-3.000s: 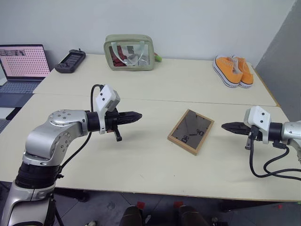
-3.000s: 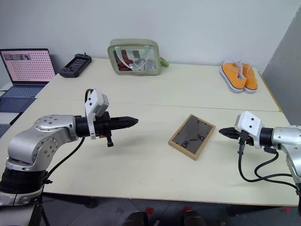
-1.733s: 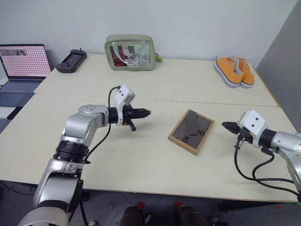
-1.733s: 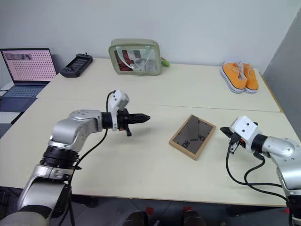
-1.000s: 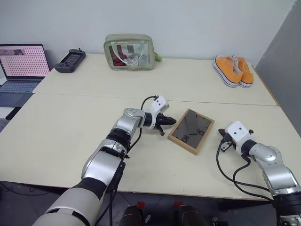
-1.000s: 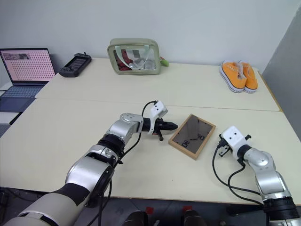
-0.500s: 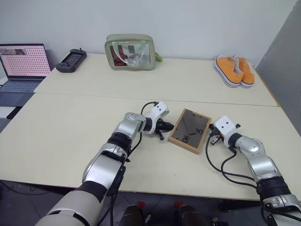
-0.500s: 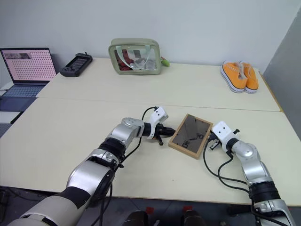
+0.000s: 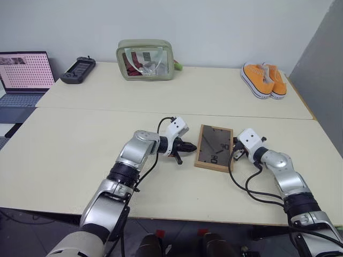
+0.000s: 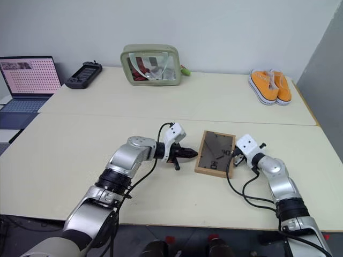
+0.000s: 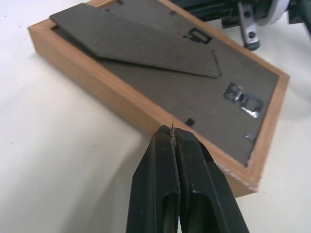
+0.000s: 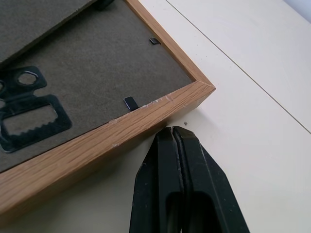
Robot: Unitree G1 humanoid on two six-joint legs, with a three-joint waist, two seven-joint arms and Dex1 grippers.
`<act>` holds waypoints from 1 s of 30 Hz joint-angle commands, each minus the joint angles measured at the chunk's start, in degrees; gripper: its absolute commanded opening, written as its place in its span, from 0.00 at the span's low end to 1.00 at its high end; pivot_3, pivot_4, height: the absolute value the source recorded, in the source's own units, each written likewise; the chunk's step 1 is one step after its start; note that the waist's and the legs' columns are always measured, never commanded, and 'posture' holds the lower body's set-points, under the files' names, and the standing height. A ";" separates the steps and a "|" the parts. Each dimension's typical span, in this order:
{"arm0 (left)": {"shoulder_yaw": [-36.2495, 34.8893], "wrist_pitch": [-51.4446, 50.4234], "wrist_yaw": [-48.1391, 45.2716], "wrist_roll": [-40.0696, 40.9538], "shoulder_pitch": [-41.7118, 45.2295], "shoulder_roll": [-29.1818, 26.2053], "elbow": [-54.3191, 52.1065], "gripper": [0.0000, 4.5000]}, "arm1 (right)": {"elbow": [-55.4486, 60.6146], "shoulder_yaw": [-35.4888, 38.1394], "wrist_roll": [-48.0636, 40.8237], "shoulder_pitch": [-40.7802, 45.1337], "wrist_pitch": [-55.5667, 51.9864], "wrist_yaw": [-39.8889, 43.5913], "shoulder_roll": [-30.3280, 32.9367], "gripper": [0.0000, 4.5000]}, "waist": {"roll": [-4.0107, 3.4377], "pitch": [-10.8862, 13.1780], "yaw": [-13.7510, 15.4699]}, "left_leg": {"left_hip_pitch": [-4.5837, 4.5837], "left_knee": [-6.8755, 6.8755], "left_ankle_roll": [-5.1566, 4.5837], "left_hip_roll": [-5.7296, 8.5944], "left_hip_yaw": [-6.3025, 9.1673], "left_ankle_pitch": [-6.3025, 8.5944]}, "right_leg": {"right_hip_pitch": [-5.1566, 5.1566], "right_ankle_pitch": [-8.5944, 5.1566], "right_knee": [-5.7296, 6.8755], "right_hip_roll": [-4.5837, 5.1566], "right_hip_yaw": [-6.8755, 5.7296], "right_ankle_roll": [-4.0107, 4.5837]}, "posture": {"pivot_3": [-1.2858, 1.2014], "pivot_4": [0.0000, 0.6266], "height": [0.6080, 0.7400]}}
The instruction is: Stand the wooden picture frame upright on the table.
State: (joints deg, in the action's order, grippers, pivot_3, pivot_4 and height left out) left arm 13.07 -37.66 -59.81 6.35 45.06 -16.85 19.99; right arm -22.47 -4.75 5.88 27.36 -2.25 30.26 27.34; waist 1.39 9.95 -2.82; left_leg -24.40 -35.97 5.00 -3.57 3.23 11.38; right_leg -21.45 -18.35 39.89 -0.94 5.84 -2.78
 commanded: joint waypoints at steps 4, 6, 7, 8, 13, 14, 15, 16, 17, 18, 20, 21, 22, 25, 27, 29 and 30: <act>-1.76 -3.52 1.50 3.21 -1.54 -1.69 -6.67 0.01 | 2.31 -2.26 -0.64 1.58 2.56 4.42 -0.89 0.00 | 0.00 0.00 -0.31 | 0.03 0.01 0.00 -0.01 0.00 0.00 | 0.01 -0.01 0.02 0.00 -0.01 0.01 | 0.52 0.24 1.00; -2.06 -4.21 2.36 3.71 -1.74 -1.80 -7.36 0.01 | 1.59 -2.33 -0.36 2.04 2.92 4.62 -0.80 0.00 | 0.00 0.00 -0.32 | 0.03 0.01 0.00 -0.01 0.01 0.00 | 0.01 -0.01 0.02 0.00 -0.01 0.01 | 0.52 0.24 1.00; -2.30 -4.57 2.86 4.01 -1.80 -1.93 -7.60 0.01 | 1.23 -2.30 -0.26 2.30 3.10 4.66 -0.61 0.00 | 0.00 0.00 -0.33 | 0.03 0.01 0.00 -0.01 0.00 0.00 | 0.00 -0.01 0.02 0.00 -0.01 0.01 | 0.52 0.24 1.00; -2.56 -4.91 3.30 4.32 -1.84 -2.10 -7.78 0.01 | 0.97 -2.25 -0.18 2.49 3.24 4.66 -0.35 0.00 | 0.00 0.00 -0.35 | 0.03 0.01 0.00 -0.01 0.00 0.00 | 0.00 -0.01 0.02 0.00 -0.01 0.01 | 0.52 0.24 1.00; -5.40 -9.05 4.94 6.02 -2.32 -5.19 -10.23 0.01 | 2.81 -1.18 -0.36 1.27 3.34 6.26 3.07 0.00 | -0.01 0.01 -0.35 | 0.03 0.01 0.00 -0.01 0.00 0.00 | 0.00 -0.01 0.02 0.00 -0.01 0.01 | 0.52 0.24 1.00; -5.95 -10.68 4.92 6.80 -2.47 -6.14 -11.38 0.01 | 3.85 -0.94 -0.63 0.60 3.16 6.82 3.96 0.00 | -0.02 0.01 -0.35 | 0.03 0.01 0.00 -0.01 0.00 0.00 | 0.00 -0.01 0.02 0.00 0.00 0.01 | 0.52 0.24 1.00; -6.98 -14.90 4.17 8.83 -2.52 -7.76 -13.67 0.01 | 6.33 -0.53 -1.14 -0.97 2.86 8.02 5.52 0.00 | -0.01 0.01 -0.35 | 0.03 0.01 0.00 -0.01 0.01 0.00 | 0.00 -0.02 0.02 0.00 0.00 0.01 | 0.52 0.24 1.00; -8.35 -20.39 3.44 11.37 -2.45 -9.35 -15.98 0.01 | 9.38 -0.04 -1.81 -2.88 2.38 9.27 7.14 0.00 | -0.02 0.02 -0.35 | 0.03 0.02 0.00 -0.01 0.02 0.00 | 0.00 -0.02 0.02 0.00 -0.02 0.01 | 0.52 0.24 1.00; -9.77 -26.02 3.23 13.85 -2.15 -10.47 -17.71 0.01 | 12.34 0.48 -2.57 -4.64 1.55 10.35 8.40 0.00 | -0.02 0.02 -0.35 | 0.02 0.03 -0.01 -0.01 0.03 0.01 | 0.00 -0.02 0.02 0.00 -0.02 0.01 | 0.52 0.24 1.00; -11.78 -33.18 3.73 16.40 -1.41 -10.89 -18.62 0.01 | 15.76 1.15 -3.41 -6.54 0.30 11.24 9.52 0.00 | -0.02 0.02 -0.36 | 0.01 0.03 -0.01 0.00 0.05 0.01 | 0.01 -0.04 0.02 0.00 -0.03 0.01 | 0.52 0.24 1.00; -15.24 -44.86 5.03 20.14 -0.26 -10.70 -19.34 0.01 | 21.84 2.41 -5.03 -9.78 -2.39 12.54 11.00 0.00 | -0.05 0.04 -0.25 | -0.02 0.03 -0.01 0.02 0.09 0.01 | 0.01 -0.07 0.02 0.01 -0.04 -0.01 | 0.52 0.24 1.00; -16.81 -49.74 5.55 21.61 0.22 -10.50 -19.62 0.01 | 24.74 2.90 -5.86 -11.25 -3.84 13.02 11.60 0.00 | -0.05 0.05 -0.26 | -0.02 0.01 -0.01 0.02 0.13 0.01 | 0.05 -0.11 0.01 0.00 -0.08 -0.05 | 0.52 0.24 1.00; -17.73 -52.69 6.18 23.54 0.67 -10.46 -19.18 0.01 | 27.36 3.40 -6.70 -12.54 -5.16 13.45 11.99 0.00 | -0.05 0.05 -0.27 | -0.02 0.00 -0.01 0.03 0.13 0.01 | 0.04 -0.13 0.01 0.00 -0.08 -0.08 | 0.52 0.24 1.00; -18.20 -54.84 9.49 29.04 1.28 -10.39 -16.78 0.01 | 33.41 4.09 -8.37 -15.22 -8.70 13.94 12.17 0.00 | -0.04 0.05 -0.31 | 0.04 -0.05 -0.01 0.02 0.15 0.01 | 0.11 -0.25 0.06 0.00 -0.09 -0.29 | 0.52 0.24 1.00; -18.07 -54.84 12.86 32.18 1.41 -9.96 -14.69 0.01 | 35.98 3.78 -8.92 -16.15 -10.32 13.78 11.75 0.00 | -0.03 0.05 -0.21 | 0.04 -0.04 0.00 0.01 0.19 0.01 | 0.10 -0.24 0.08 0.00 -0.12 -0.24 | 0.52 0.24 1.00; -18.10 -54.84 16.43 35.26 1.65 -9.51 -12.39 0.01 | 37.21 3.25 -8.97 -16.51 -11.33 13.14 11.07 0.00 | -0.04 0.05 -0.15 | 0.04 -0.04 0.00 0.02 0.18 0.01 | 0.09 -0.22 0.08 0.00 -0.10 -0.20 | 0.52 0.24 1.00; -18.21 -54.84 18.14 36.46 1.69 -9.36 -11.26 0.01 | 37.40 2.91 -8.85 -16.53 -11.60 12.74 10.61 0.00 | -0.03 0.05 -0.13 | 0.04 -0.04 0.00 0.01 0.18 0.01 | 0.09 -0.22 0.08 0.00 -0.10 -0.19 | 0.52 0.24 1.00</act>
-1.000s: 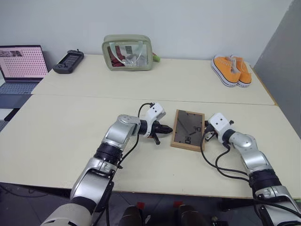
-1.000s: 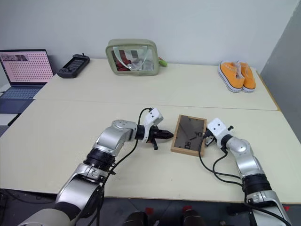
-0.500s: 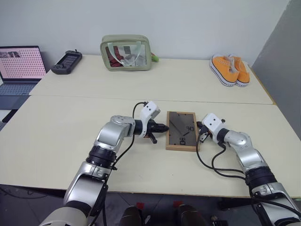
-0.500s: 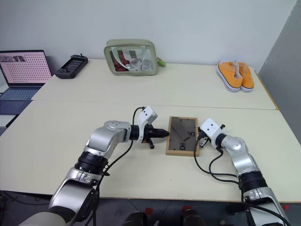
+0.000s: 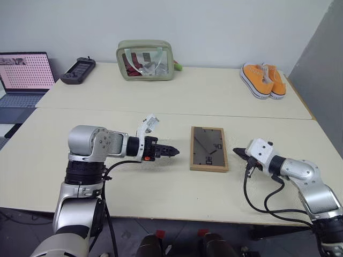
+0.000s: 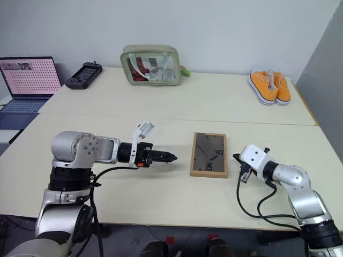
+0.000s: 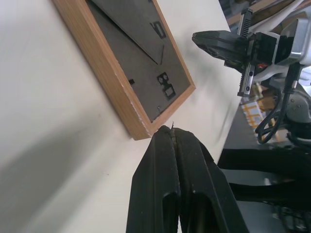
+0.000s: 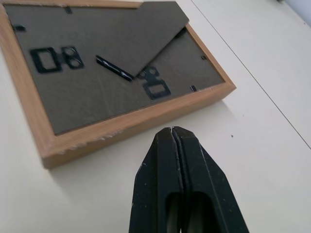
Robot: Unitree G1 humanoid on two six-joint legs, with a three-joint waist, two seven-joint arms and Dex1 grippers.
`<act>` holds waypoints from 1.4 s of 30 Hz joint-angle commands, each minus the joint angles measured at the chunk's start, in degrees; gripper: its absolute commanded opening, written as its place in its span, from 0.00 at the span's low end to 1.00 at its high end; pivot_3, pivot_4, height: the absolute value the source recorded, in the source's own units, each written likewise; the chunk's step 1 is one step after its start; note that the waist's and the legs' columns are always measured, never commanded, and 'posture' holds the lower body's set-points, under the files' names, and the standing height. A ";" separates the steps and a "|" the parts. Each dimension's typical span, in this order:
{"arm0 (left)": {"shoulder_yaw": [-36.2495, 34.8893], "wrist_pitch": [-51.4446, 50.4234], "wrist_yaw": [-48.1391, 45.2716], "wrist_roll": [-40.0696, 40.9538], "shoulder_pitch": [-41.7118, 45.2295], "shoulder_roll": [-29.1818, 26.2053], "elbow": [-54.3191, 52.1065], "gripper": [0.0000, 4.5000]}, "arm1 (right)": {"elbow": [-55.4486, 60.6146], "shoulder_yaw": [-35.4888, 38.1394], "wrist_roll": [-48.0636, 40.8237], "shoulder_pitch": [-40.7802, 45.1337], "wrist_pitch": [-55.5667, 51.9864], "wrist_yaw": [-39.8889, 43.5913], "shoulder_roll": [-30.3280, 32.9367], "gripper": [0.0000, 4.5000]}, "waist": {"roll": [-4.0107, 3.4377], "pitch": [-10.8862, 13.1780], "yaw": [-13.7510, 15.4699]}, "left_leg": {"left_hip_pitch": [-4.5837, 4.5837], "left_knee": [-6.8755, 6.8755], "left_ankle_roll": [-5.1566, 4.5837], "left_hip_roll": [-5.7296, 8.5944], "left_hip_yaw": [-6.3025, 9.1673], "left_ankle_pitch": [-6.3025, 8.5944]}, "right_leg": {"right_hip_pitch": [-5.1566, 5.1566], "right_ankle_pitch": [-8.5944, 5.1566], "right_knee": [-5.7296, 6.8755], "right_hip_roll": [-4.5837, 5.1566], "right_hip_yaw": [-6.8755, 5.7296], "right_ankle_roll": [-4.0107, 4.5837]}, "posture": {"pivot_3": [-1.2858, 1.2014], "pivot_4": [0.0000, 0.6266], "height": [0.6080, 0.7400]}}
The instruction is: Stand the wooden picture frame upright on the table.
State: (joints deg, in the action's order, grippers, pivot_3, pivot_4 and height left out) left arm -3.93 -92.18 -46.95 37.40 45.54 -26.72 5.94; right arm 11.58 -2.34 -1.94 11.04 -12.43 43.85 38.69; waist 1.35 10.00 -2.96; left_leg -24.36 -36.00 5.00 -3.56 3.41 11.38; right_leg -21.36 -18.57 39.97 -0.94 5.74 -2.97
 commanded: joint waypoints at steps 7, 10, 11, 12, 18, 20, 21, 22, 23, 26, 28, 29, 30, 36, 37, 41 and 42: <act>-3.69 -0.32 15.79 11.42 2.46 0.86 7.45 0.09 | 2.25 -0.39 -0.26 0.44 -1.79 -2.20 -2.34 0.00 | 0.01 0.01 0.12 | -0.01 0.00 0.00 0.00 0.00 0.00 | -0.02 0.04 0.01 0.00 0.00 0.09 | 0.52 0.24 1.00; -4.25 -0.32 18.75 14.18 2.21 0.93 7.36 0.21 | 2.02 -0.36 -0.17 0.29 -1.57 -2.12 -2.34 0.00 | 0.01 0.00 0.27 | -0.02 0.00 0.01 0.02 -0.01 0.00 | -0.03 0.04 -0.01 0.02 0.00 0.09 | 0.52 0.24 1.00; -4.49 -0.32 19.68 14.68 2.03 1.06 7.26 0.27 | 1.94 -0.32 -0.19 0.33 -1.58 -2.08 -2.35 0.00 | 0.01 0.00 0.30 | -0.02 0.00 0.01 0.02 -0.01 0.00 | -0.03 0.04 -0.01 0.02 0.00 0.09 | 0.52 0.24 1.00; -4.76 -0.32 20.66 15.14 1.83 1.24 7.29 0.30 | 1.92 -0.32 -0.19 0.35 -1.61 -2.07 -2.37 0.00 | 0.01 0.00 0.31 | -0.02 0.01 0.01 0.02 -0.01 0.00 | -0.03 0.04 -0.01 0.02 0.00 0.09 | 0.52 0.24 1.00; -6.93 -0.32 25.80 17.71 1.54 3.02 7.91 0.57 | 1.21 -0.52 -0.08 0.69 -1.33 -1.95 -2.50 0.00 | 0.01 0.00 0.36 | -0.02 0.00 0.01 0.02 -0.01 0.00 | -0.03 0.04 -0.01 0.02 0.00 0.09 | 0.52 0.24 1.00; -7.50 -0.32 27.25 18.48 1.51 3.74 8.18 0.68 | 0.75 -0.52 -0.06 0.93 -1.20 -1.98 -2.58 0.00 | 0.01 0.00 0.41 | -0.02 0.01 0.01 0.02 -0.01 0.00 | -0.03 0.04 -0.01 0.02 0.01 0.09 | 0.52 0.24 1.00; -7.65 -0.32 27.86 18.75 1.45 4.28 8.40 0.73 | 0.39 -0.55 -0.01 1.04 -1.01 -2.01 -2.63 0.00 | 0.01 0.00 0.46 | -0.02 0.01 0.01 0.03 -0.01 0.00 | -0.02 0.04 -0.02 0.02 0.01 0.09 | 0.52 0.24 1.00; -7.70 -0.32 28.16 18.91 1.41 5.29 9.34 0.76 | -0.30 -0.73 0.20 1.20 -0.65 -2.21 -2.84 0.00 | 0.01 0.00 0.50 | -0.02 0.00 0.01 0.04 -0.02 0.00 | -0.02 0.04 -0.02 0.03 0.01 0.09 | 0.52 0.24 1.00; -7.88 -0.32 28.51 18.70 1.37 6.35 10.22 0.76 | -0.90 -0.90 0.37 1.35 -0.36 -2.40 -3.09 0.00 | 0.00 0.00 0.53 | -0.01 0.00 0.01 0.05 -0.02 0.00 | -0.02 0.04 -0.02 0.03 0.01 0.09 | 0.52 0.24 1.00; -8.36 -0.32 29.53 17.75 1.62 8.21 12.52 0.76 | -1.93 -1.23 0.73 1.65 -0.07 -2.93 -3.77 0.00 | 0.01 0.00 0.66 | -0.01 0.00 0.01 0.05 -0.02 0.00 | -0.02 0.04 -0.02 0.03 0.00 0.09 | 0.52 0.24 1.00; -8.69 -0.32 29.64 16.77 1.96 9.22 14.03 0.76 | -2.91 -1.66 1.20 1.81 0.46 -3.28 -4.18 0.00 | 0.01 0.00 0.66 | -0.02 0.00 0.01 0.06 -0.02 0.00 | -0.02 0.04 -0.02 0.04 0.02 0.09 | 0.52 0.24 1.00; -8.71 -0.32 29.45 16.25 2.07 9.69 14.48 0.76 | -3.48 -1.87 1.39 1.89 0.70 -3.50 -4.40 0.00 | 0.01 0.00 0.61 | -0.02 0.00 0.02 0.06 -0.03 0.00 | -0.02 0.04 -0.02 0.04 0.02 0.09 | 0.52 0.24 1.00; -8.83 -0.32 29.28 15.66 2.25 10.27 15.23 0.76 | -4.18 -2.11 1.63 2.00 0.94 -3.86 -4.72 0.00 | 0.00 0.00 0.60 | -0.01 0.01 0.02 0.05 -0.02 0.00 | -0.02 0.04 -0.02 0.03 0.02 0.09 | 0.52 0.24 1.00; -9.10 0.36 28.91 12.30 2.69 11.98 17.57 0.76 | -6.22 -3.08 2.29 2.48 1.37 -5.37 -6.80 0.00 | 0.01 -0.01 0.48 | 0.01 0.01 0.02 0.05 -0.04 -0.01 | -0.01 0.04 -0.02 0.03 0.02 0.09 | 0.52 0.24 1.00; -9.24 0.12 28.77 11.90 2.74 12.05 17.65 0.76 | -6.37 -3.28 2.37 2.59 1.38 -5.59 -7.15 0.00 | 0.01 -0.01 0.40 | 0.01 0.01 0.02 0.05 -0.04 -0.01 | -0.01 0.04 -0.02 0.03 0.02 0.09 | 0.52 0.24 1.00; -9.39 -0.32 29.14 10.67 2.69 11.82 18.68 0.76 | -7.28 -4.05 2.86 3.22 1.28 -6.83 -8.92 0.00 | -0.01 -0.03 0.06 | 0.04 0.02 0.03 0.04 -0.04 -0.01 | 0.01 0.04 -0.01 0.03 0.02 0.09 | 0.52 0.24 1.00; -9.34 -0.32 29.35 10.58 2.74 11.69 18.84 0.76 | -7.27 -4.20 2.97 3.14 1.33 -6.93 -9.08 0.00 | -0.01 -0.03 0.02 | 0.05 0.02 0.03 0.04 -0.04 -0.01 | 0.01 0.04 -0.01 0.02 0.03 0.09 | 0.52 0.24 1.00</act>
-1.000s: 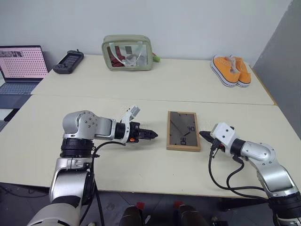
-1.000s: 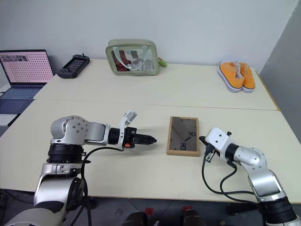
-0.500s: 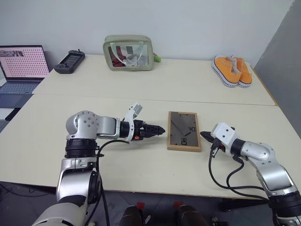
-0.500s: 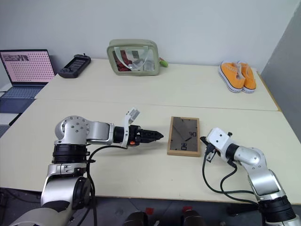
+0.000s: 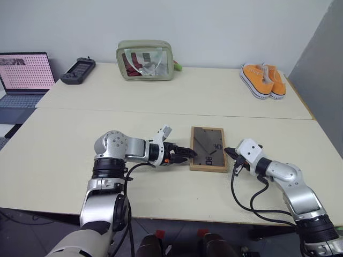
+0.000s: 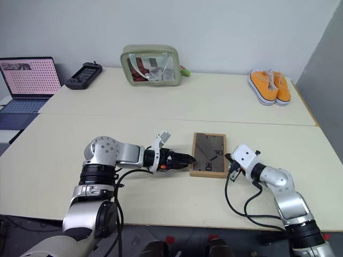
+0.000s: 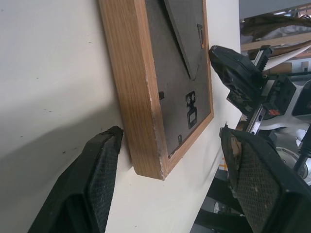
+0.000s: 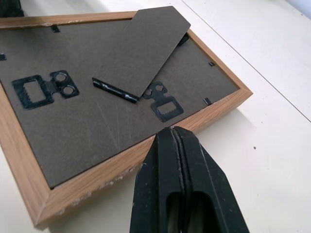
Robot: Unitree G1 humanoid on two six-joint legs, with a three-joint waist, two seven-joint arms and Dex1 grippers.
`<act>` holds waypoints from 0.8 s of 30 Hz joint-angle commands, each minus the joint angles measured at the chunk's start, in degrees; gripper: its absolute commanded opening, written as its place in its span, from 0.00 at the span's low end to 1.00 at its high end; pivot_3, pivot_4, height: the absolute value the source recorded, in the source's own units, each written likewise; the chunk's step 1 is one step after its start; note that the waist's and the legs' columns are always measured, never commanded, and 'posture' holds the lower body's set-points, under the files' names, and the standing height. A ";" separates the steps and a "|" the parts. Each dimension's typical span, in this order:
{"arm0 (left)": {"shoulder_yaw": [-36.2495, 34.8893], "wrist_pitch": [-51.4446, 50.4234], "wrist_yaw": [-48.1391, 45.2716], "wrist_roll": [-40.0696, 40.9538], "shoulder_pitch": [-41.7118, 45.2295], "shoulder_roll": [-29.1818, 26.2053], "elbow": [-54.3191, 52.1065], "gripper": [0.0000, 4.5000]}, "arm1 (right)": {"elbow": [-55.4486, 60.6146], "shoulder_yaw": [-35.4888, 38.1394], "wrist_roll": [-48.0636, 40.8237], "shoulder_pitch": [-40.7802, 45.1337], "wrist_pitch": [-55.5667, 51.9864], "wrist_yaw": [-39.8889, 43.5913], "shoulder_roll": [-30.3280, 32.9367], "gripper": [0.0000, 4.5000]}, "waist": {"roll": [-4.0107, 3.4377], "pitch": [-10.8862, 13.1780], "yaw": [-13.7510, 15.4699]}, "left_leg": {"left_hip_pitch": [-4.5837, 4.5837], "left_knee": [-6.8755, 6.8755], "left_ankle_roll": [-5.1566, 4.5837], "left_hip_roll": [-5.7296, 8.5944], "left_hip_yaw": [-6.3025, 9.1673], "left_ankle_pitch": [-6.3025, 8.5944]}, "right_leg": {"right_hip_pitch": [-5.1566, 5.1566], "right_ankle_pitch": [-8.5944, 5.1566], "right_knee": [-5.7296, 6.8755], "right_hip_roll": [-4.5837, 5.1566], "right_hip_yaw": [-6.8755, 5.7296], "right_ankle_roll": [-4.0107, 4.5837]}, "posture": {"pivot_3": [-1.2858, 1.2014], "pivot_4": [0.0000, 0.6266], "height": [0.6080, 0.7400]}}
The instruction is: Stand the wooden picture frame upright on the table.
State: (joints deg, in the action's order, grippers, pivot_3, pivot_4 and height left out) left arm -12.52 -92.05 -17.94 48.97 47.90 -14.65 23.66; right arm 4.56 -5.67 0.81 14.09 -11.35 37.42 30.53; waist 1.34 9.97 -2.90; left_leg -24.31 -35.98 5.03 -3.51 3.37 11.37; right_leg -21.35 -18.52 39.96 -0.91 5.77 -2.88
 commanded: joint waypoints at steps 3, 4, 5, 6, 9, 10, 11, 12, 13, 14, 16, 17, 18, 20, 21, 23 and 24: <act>-0.43 -0.45 0.74 -0.62 0.39 -0.93 1.23 0.76 | -0.23 -1.05 0.46 -0.31 0.51 -0.67 -1.26 0.00 | 0.00 0.00 -0.15 | 0.03 0.02 0.00 -0.01 0.00 0.00 | 0.01 0.00 0.00 -0.01 -0.01 0.00 | 0.52 0.24 1.00; -0.25 -0.45 0.82 -0.40 0.34 -1.13 1.21 0.76 | -0.34 -1.09 0.48 -0.36 0.57 -0.77 -1.46 0.00 | 0.00 0.00 -0.19 | 0.03 0.02 0.00 -0.01 0.00 0.00 | 0.01 0.00 0.00 -0.01 0.00 0.00 | 0.52 0.24 1.00; -0.09 -0.45 0.89 -0.16 0.27 -1.30 1.15 0.76 | -0.34 -1.12 0.50 -0.43 0.58 -0.86 -1.60 0.00 | -0.01 -0.01 -0.23 | 0.03 0.02 0.00 -0.02 0.00 0.00 | 0.01 0.00 0.00 0.00 0.00 0.00 | 0.52 0.24 1.00; 0.09 -0.45 1.17 -0.13 0.20 -1.41 1.30 0.76 | -0.42 -1.20 0.54 -0.42 0.59 -0.99 -1.77 0.00 | 0.00 0.00 -0.25 | 0.04 0.02 0.00 -0.02 0.00 0.00 | 0.01 0.00 0.00 -0.01 0.00 0.00 | 0.52 0.24 1.00; 0.29 -0.45 1.82 -0.92 -0.27 -1.20 1.40 0.76 | -0.20 -1.52 0.87 -0.67 0.53 -1.48 -2.20 0.00 | -0.01 -0.01 -0.30 | 0.07 0.04 0.00 -0.03 0.00 0.00 | 0.02 0.00 0.00 -0.01 0.00 0.00 | 0.52 0.24 1.00; -0.11 -0.45 2.12 -1.26 -0.14 -0.91 1.69 0.76 | -0.25 -1.44 1.16 -0.84 0.60 -1.74 -2.08 0.00 | -0.01 -0.01 -0.30 | 0.07 0.04 0.00 -0.03 0.00 0.00 | 0.03 0.00 0.00 -0.01 -0.01 0.00 | 0.52 0.24 1.00; -0.45 -0.45 2.33 -1.45 0.00 -0.68 1.91 0.76 | -0.42 -1.23 1.50 -0.99 0.90 -2.11 -1.87 0.00 | -0.01 -0.01 -0.30 | 0.07 0.04 0.00 -0.03 0.00 0.00 | 0.04 0.00 0.00 -0.01 -0.01 0.00 | 0.52 0.24 1.00; -0.67 -0.45 2.42 -1.58 0.07 -0.50 1.88 0.76 | -0.72 -0.73 1.76 -1.04 1.25 -2.61 -1.61 0.00 | -0.01 -0.01 -0.28 | 0.07 0.04 0.00 -0.03 0.00 0.00 | 0.04 0.00 0.00 -0.01 -0.01 0.00 | 0.52 0.24 1.00; -0.82 -0.45 2.48 -1.68 0.20 -0.29 1.92 0.76 | -1.55 0.29 1.99 -0.70 1.45 -3.24 -1.03 0.00 | -0.01 -0.01 -0.26 | 0.09 0.04 0.00 -0.03 0.00 0.00 | 0.06 0.00 0.00 -0.01 -0.01 0.00 | 0.52 0.24 1.00; -0.91 -0.45 2.54 -1.72 0.24 -0.10 1.85 0.76 | -2.19 1.16 2.14 -0.41 1.74 -3.60 -0.38 0.00 | -0.01 -0.01 -0.23 | 0.09 0.04 0.00 -0.03 0.00 0.00 | 0.06 0.00 0.00 -0.01 -0.01 0.00 | 0.52 0.24 1.00; -1.07 -0.45 2.62 -1.82 0.29 0.21 1.78 0.76 | -3.06 1.97 2.41 -0.10 2.28 -3.77 0.84 0.00 | -0.01 -0.01 -0.09 | 0.10 0.03 0.00 0.00 0.00 0.00 | 0.09 0.00 -0.01 0.01 -0.01 -0.01 | 0.52 0.24 1.00; -1.14 -0.45 2.70 -1.79 0.23 0.32 1.67 0.76 | -3.20 2.02 2.50 -0.16 2.59 -3.71 1.20 0.00 | 0.00 -0.01 -0.04 | 0.11 0.02 0.00 0.01 0.00 0.00 | 0.12 0.00 -0.02 0.01 0.00 -0.01 | 0.52 0.24 1.00; -1.25 -0.45 2.78 -1.88 0.30 0.45 1.72 0.76 | -3.45 2.04 2.66 -0.26 3.11 -3.58 1.76 0.00 | 0.00 -0.01 0.01 | 0.11 0.02 0.00 0.01 0.00 0.00 | 0.13 -0.01 -0.03 0.01 0.00 -0.01 | 0.52 0.24 1.00; -1.70 -0.45 2.86 -2.27 0.67 0.77 1.96 0.76 | -4.10 2.80 2.72 -0.69 3.79 -3.57 2.92 0.00 | -0.01 -0.01 0.02 | 0.12 0.04 0.00 0.01 0.00 0.01 | 0.11 -0.01 -0.03 0.01 0.00 -0.01 | 0.52 0.24 1.00; -1.90 -0.45 2.84 -2.47 0.87 0.87 2.11 0.76 | -4.34 3.13 2.60 -0.98 4.05 -3.52 3.44 0.00 | -0.01 -0.01 0.03 | 0.12 0.04 0.00 0.01 -0.01 0.01 | 0.11 -0.01 -0.03 0.01 0.00 -0.01 | 0.52 0.24 1.00; -2.16 -0.45 2.81 -2.71 1.04 0.97 2.21 0.76 | -4.45 3.26 2.39 -1.60 4.32 -3.39 3.98 0.00 | 0.00 -0.01 0.06 | 0.11 0.04 0.00 0.02 -0.01 0.00 | 0.12 -0.01 -0.03 0.01 0.00 -0.01 | 0.52 0.24 1.00; -2.25 -0.45 2.72 -2.88 1.12 1.02 2.24 0.76 | -4.37 2.84 2.26 -2.16 4.20 -3.30 3.70 0.00 | -0.01 -0.01 0.07 | 0.11 0.03 0.00 0.02 -0.02 0.00 | 0.12 -0.01 -0.04 0.02 0.02 -0.01 | 0.52 0.24 1.00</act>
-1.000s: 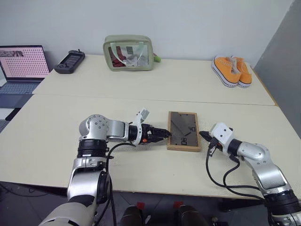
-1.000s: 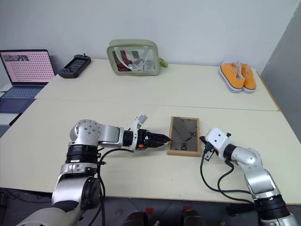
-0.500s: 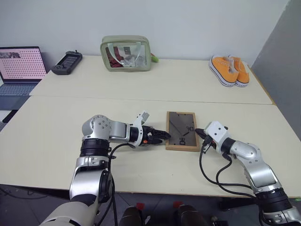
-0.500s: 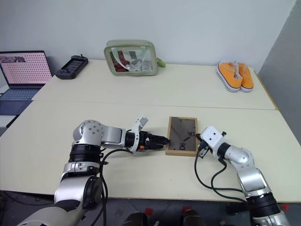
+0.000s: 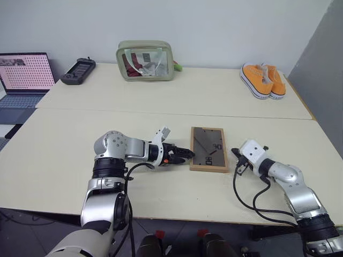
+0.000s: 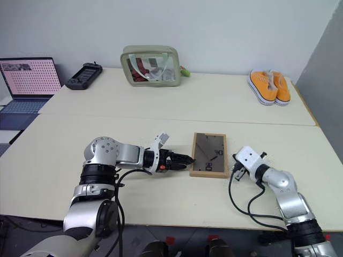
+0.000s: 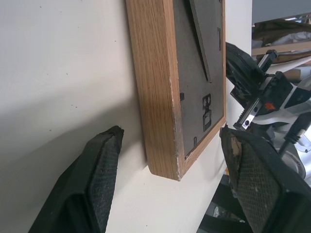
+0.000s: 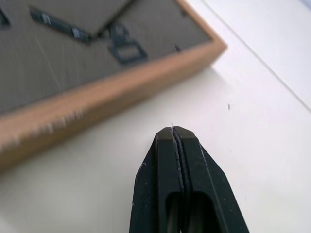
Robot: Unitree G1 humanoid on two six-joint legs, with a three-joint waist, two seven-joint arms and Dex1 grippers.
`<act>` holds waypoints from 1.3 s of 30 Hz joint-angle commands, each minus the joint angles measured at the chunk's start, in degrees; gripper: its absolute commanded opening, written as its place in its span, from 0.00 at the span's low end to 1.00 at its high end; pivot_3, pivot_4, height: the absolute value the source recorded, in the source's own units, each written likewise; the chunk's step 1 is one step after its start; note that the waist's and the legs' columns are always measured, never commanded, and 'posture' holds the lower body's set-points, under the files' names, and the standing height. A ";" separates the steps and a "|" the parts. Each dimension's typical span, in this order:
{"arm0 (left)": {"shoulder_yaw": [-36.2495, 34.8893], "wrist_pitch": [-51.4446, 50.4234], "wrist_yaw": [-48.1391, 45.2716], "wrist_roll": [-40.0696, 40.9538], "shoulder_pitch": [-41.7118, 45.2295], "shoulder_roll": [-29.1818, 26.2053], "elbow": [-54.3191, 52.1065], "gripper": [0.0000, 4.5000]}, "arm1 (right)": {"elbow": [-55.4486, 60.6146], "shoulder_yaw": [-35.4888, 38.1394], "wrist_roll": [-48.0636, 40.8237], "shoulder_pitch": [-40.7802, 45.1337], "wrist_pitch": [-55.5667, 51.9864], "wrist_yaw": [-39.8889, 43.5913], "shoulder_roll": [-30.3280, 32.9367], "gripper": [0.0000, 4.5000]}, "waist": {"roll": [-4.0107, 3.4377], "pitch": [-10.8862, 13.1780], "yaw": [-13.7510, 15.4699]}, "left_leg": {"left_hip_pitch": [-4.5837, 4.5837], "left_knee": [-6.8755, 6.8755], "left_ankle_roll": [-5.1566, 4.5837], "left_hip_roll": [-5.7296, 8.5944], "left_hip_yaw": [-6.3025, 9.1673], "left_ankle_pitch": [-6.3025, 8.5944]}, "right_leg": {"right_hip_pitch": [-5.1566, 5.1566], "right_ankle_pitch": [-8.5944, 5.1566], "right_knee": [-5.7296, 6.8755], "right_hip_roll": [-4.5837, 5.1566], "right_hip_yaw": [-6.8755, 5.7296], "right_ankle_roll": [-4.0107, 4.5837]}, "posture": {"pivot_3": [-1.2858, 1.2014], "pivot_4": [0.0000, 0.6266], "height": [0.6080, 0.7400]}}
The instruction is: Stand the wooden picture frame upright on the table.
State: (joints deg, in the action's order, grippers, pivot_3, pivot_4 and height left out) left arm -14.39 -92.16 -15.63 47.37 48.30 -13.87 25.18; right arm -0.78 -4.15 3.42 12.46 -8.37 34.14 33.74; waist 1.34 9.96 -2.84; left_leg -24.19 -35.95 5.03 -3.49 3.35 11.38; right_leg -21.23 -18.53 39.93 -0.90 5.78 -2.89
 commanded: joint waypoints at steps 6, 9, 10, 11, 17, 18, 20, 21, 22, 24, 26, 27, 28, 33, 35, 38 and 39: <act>-0.58 -0.34 -0.06 -2.22 1.32 0.61 1.33 0.76 | 2.55 -2.55 0.00 -0.60 -0.43 -0.60 -4.16 0.00 | 0.00 0.00 -0.07 | 0.01 0.00 0.00 0.00 0.00 0.00 | 0.01 -0.01 0.00 0.00 -0.01 -0.01 | 0.52 0.24 1.00; -0.71 -0.34 -0.27 -2.84 1.53 0.94 1.56 0.76 | 3.80 -4.19 -0.23 0.64 -2.03 -1.38 -7.46 0.00 | 0.00 0.00 -0.14 | 0.07 0.01 0.00 -0.02 0.00 0.00 | 0.04 -0.01 0.01 -0.01 0.00 -0.01 | 0.52 0.24 1.00; -0.85 -0.34 -0.31 -3.08 1.61 1.09 1.63 0.76 | 4.15 -4.60 -0.20 1.09 -2.51 -1.60 -8.50 0.00 | 0.00 0.00 -0.15 | 0.09 0.02 0.01 -0.02 0.01 0.00 | 0.04 -0.01 0.01 -0.01 -0.01 -0.01 | 0.52 0.24 1.00; -0.97 -0.34 -0.37 -3.25 1.66 1.22 1.68 0.76 | 4.42 -4.87 -0.15 1.43 -2.94 -1.80 -9.29 0.00 | 0.00 0.00 -0.15 | 0.09 0.03 0.01 -0.02 0.01 0.00 | 0.05 -0.01 0.01 -0.01 -0.01 -0.01 | 0.52 0.24 1.00; -1.29 -0.34 -0.93 -3.87 1.92 1.66 1.68 0.76 | 4.70 -5.80 0.19 2.52 -4.21 -2.31 -10.94 0.00 | 0.00 0.00 -0.09 | 0.08 0.02 0.02 0.00 0.01 0.00 | 0.04 -0.01 0.01 0.00 0.00 -0.01 | 0.52 0.24 1.00; -1.37 -0.34 -1.02 -4.01 1.96 1.72 1.69 0.76 | 4.58 -5.85 0.15 2.66 -4.26 -2.40 -11.00 0.00 | 0.00 0.00 -0.09 | 0.08 0.02 0.02 0.00 0.00 0.00 | 0.04 -0.01 0.01 0.00 -0.01 -0.01 | 0.52 0.24 1.00; -1.56 -0.34 -1.27 -4.34 2.02 1.76 1.69 0.76 | 4.32 -5.90 0.13 2.85 -4.24 -2.50 -11.08 0.00 | 0.00 0.00 -0.09 | 0.08 0.03 0.02 -0.01 0.01 0.00 | 0.04 -0.01 0.01 0.00 -0.01 -0.02 | 0.52 0.24 1.00; -1.67 -0.34 -1.37 -4.51 2.07 1.76 1.71 0.76 | 4.21 -5.90 0.15 2.86 -4.18 -2.50 -11.10 0.00 | 0.00 0.00 -0.09 | 0.08 0.03 0.02 0.00 0.01 0.00 | 0.04 -0.01 0.01 0.00 -0.01 -0.01 | 0.52 0.24 1.00; -1.77 -0.34 -1.48 -4.65 2.10 1.74 1.71 0.76 | 4.11 -5.88 0.19 2.79 -4.06 -2.46 -11.04 0.00 | 0.00 0.00 -0.10 | 0.07 0.02 0.02 0.00 0.00 0.00 | 0.04 -0.01 0.00 0.00 -0.01 -0.02 | 0.52 0.24 1.00; -1.99 -0.34 -1.62 -4.86 2.16 1.69 1.74 0.76 | 3.98 -5.75 0.22 2.52 -3.85 -2.31 -10.75 0.00 | 0.00 0.00 -0.09 | 0.07 0.02 0.02 0.00 0.00 0.00 | 0.04 -0.02 0.00 0.01 0.00 -0.03 | 0.52 0.24 1.00; -2.53 -0.34 -1.60 -5.13 2.26 1.75 1.94 0.76 | 3.88 -5.49 0.26 2.22 -3.68 -2.16 -10.27 0.00 | 0.00 0.00 -0.10 | 0.07 0.03 0.02 0.00 0.00 0.00 | 0.03 -0.04 0.00 0.01 0.00 -0.07 | 0.52 0.24 1.00; -2.77 -0.34 -1.58 -5.29 2.30 1.88 1.98 0.76 | 3.78 -5.29 0.24 2.06 -3.53 -2.08 -9.97 0.00 | 0.00 0.00 -0.10 | 0.07 0.03 0.02 0.00 0.00 0.00 | 0.04 -0.04 0.00 0.01 0.00 -0.07 | 0.52 0.24 1.00; -2.93 -0.34 -1.59 -5.41 2.33 2.00 2.01 0.76 | 3.73 -5.14 0.22 1.91 -3.43 -2.05 -9.73 0.00 | 0.00 0.00 -0.09 | 0.07 0.03 0.02 0.00 0.00 0.00 | 0.04 -0.04 0.00 0.01 0.00 -0.07 | 0.52 0.24 1.00; -4.46 -0.34 -2.06 -4.64 2.73 2.88 1.73 0.68 | 3.85 -4.87 -0.01 1.11 -3.05 -1.94 -8.59 0.00 | 0.01 0.00 -0.11 | 0.07 0.03 0.02 0.00 0.00 0.00 | 0.04 -0.06 -0.01 0.01 0.00 -0.10 | 0.52 0.24 1.00; -4.95 -0.34 -2.21 -4.23 2.97 3.08 1.77 0.59 | 3.84 -4.89 -0.06 1.12 -3.06 -2.01 -8.50 0.00 | 0.02 0.01 -0.10 | 0.06 0.03 0.02 0.00 -0.01 0.00 | 0.03 -0.06 -0.01 0.01 0.00 -0.10 | 0.52 0.24 1.00; -5.21 -0.34 -2.19 -4.19 3.27 3.18 1.86 0.44 | 3.97 -4.97 -0.11 1.23 -3.22 -2.12 -8.59 0.00 | 0.02 0.01 -0.10 | 0.05 0.05 0.02 0.00 -0.01 0.00 | 0.02 -0.06 -0.03 0.01 0.00 -0.10 | 0.52 0.24 1.00; -5.34 -0.34 -2.18 -4.18 3.34 3.26 1.87 0.40 | 4.05 -5.02 -0.12 1.25 -3.30 -2.17 -8.66 0.00 | 0.02 0.01 -0.11 | 0.05 0.05 0.02 0.00 -0.01 0.00 | 0.02 -0.06 -0.03 0.01 0.00 -0.10 | 0.52 0.24 1.00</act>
State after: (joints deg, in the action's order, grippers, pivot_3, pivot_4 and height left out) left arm -19.37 -92.26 -17.66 42.88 50.31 -11.05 27.48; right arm 1.53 -10.07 3.43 13.74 -12.03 32.17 24.79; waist 1.36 9.97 -2.95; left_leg -24.14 -35.89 5.05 -3.50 3.35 11.38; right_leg -21.21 -18.59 39.90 -0.89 5.78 -2.99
